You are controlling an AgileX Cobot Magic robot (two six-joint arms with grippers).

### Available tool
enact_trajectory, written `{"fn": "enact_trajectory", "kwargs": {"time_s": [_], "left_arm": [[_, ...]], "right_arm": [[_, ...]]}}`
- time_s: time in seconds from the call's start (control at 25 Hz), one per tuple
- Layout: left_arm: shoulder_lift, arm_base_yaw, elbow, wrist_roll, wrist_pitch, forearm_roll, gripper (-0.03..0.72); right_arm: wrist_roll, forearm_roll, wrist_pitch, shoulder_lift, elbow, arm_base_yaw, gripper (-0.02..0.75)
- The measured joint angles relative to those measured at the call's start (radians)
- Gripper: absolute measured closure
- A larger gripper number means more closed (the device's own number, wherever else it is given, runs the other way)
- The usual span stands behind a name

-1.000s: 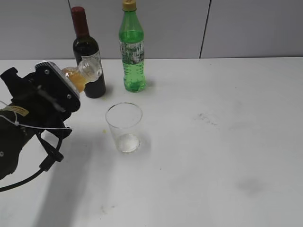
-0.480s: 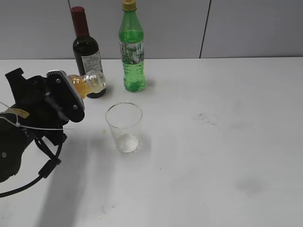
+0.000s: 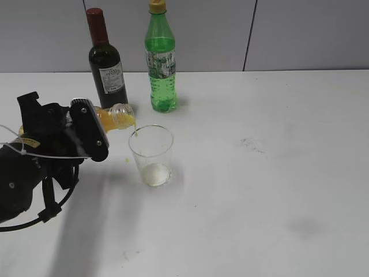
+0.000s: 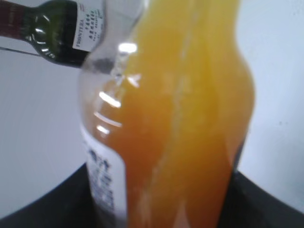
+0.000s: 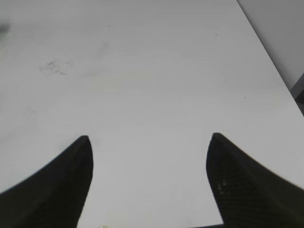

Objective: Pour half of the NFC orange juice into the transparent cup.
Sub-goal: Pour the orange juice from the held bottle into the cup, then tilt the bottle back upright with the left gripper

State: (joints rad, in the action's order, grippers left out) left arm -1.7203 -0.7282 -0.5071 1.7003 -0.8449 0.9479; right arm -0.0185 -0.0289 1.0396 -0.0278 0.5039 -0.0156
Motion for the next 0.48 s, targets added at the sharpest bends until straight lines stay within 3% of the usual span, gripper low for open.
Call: {"fn": "enact_trajectory", "kwargs": {"time_s": [0.12,0.48], "left_arm": [[0.0,0.0,-0.022,0.06,0.009,0.047,0.21],[0.0,0.0,-0.051,0.191,0.007,0.053,0.21]], "right_arm": [[0.0,0.0,0.0,0.0,0.0,0.0,0.167],[0.0,0.0,0.0,0.0,0.0,0.0,0.167]]}}
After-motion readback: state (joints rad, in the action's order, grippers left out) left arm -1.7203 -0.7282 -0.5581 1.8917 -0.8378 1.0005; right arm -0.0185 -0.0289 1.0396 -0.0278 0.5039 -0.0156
